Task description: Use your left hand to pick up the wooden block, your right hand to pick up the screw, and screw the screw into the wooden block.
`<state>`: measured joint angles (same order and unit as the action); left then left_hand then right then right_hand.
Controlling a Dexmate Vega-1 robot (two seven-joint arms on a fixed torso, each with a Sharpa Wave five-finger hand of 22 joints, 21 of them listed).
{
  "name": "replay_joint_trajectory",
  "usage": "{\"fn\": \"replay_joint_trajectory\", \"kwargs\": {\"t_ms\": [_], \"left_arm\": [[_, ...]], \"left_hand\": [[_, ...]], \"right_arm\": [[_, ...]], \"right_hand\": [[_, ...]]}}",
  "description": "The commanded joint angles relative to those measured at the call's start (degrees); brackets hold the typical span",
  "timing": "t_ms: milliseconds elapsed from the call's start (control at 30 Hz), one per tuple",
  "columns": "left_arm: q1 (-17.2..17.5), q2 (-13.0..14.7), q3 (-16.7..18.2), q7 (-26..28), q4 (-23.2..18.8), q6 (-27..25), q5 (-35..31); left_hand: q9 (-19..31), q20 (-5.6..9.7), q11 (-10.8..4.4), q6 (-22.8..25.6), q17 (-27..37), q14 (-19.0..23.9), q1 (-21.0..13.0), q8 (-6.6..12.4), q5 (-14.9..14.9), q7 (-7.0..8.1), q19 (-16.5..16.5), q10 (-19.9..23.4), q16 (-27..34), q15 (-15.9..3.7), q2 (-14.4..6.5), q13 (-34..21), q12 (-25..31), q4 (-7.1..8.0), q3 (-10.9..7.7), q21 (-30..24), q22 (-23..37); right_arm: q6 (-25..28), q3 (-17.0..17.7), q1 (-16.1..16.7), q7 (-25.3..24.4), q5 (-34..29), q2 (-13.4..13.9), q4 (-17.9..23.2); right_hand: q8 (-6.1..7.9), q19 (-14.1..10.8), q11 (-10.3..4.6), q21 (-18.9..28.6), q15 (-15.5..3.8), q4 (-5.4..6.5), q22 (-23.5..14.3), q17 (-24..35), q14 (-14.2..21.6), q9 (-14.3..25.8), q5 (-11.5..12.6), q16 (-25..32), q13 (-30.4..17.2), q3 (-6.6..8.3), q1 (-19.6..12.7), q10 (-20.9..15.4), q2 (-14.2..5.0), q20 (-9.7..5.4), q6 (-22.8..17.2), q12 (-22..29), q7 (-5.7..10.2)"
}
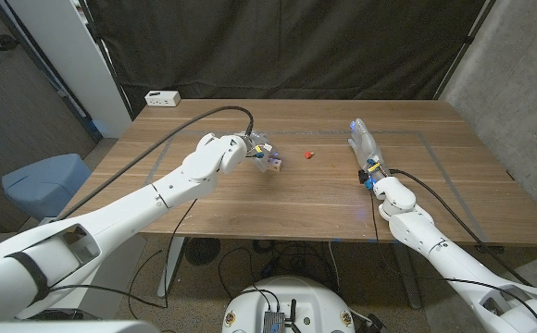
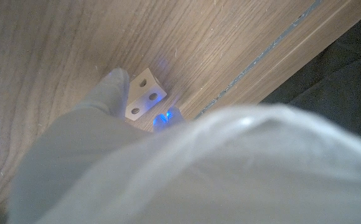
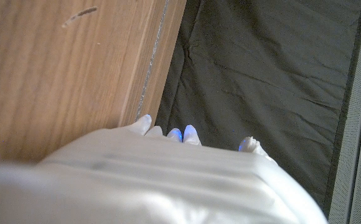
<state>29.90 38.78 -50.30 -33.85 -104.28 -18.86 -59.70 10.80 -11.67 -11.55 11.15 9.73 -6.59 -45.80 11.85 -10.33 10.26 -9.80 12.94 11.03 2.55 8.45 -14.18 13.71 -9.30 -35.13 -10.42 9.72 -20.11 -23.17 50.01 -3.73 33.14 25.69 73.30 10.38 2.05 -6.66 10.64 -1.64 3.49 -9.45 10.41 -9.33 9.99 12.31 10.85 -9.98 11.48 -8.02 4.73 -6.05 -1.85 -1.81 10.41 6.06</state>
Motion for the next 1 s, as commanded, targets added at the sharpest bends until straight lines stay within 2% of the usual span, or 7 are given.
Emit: {"fn": "replay_joint_trajectory", "kwargs": {"t_ms": [33, 533, 1000], "left_arm": [[-0.6, -0.7, -0.8, 1.9, 2.3, 0.6, 0.5], [-2.1, -1.9, -2.2, 2.5, 4.7, 2.1, 2.4], [-2.2, -1.7, -2.9, 3.7, 5.0, 2.0, 2.7]], "left_hand": [[0.1, -0.47, 0.09, -1.6, 0.3, -0.4, -0.9, -0.37, 0.3, -0.13, -6.0, -1.1, -0.2, 0.51, -0.1, -0.3, -0.3, -0.09, 0.64, -0.3, 0.2], [0.1, -0.47, 0.52, -3.5, 0.3, -0.7, -1.3, -0.71, 0.3, -0.84, -5.9, -2.7, -0.3, 0.7, -0.5, -0.7, -0.7, 0.07, 1.33, -0.3, 0.2], [0.1, -0.43, 0.14, -1.9, 0.3, 0.2, -1.6, 0.16, 0.3, -0.51, -5.6, -0.8, 0.1, 0.46, -0.9, -1.0, 0.3, 0.22, 1.85, -0.4, 0.2]], "right_arm": [[0.3, -0.3, -0.5, 0.0, -0.2, -0.3, -0.7], [0.3, -0.4, -0.3, -0.3, -0.1, -0.6, -1.0], [0.5, -0.3, 0.3, -0.7, -0.2, -0.3, -0.2]], "right_hand": [[-0.02, 0.1, -0.23, 0.2, -0.19, -0.18, -0.3, 0.2, -0.3, 0.2, 0.3, 0.0, -0.1, 0.37, 0.0, 0.3, 0.14, -0.6, 0.5, -0.1, -0.07], [0.03, 0.2, -0.27, 0.1, -0.09, -0.23, -0.3, 0.2, -0.4, 0.2, 0.3, 0.0, -0.1, 0.42, 0.1, 0.4, 0.15, -0.4, 0.6, -0.1, -0.03], [0.1, 0.3, -0.31, 0.2, -0.06, -0.3, -0.3, 0.2, -0.4, 0.2, 0.3, 0.1, -0.1, 0.48, 0.1, 0.4, 0.16, -0.34, 0.6, 0.0, 0.0]]}}
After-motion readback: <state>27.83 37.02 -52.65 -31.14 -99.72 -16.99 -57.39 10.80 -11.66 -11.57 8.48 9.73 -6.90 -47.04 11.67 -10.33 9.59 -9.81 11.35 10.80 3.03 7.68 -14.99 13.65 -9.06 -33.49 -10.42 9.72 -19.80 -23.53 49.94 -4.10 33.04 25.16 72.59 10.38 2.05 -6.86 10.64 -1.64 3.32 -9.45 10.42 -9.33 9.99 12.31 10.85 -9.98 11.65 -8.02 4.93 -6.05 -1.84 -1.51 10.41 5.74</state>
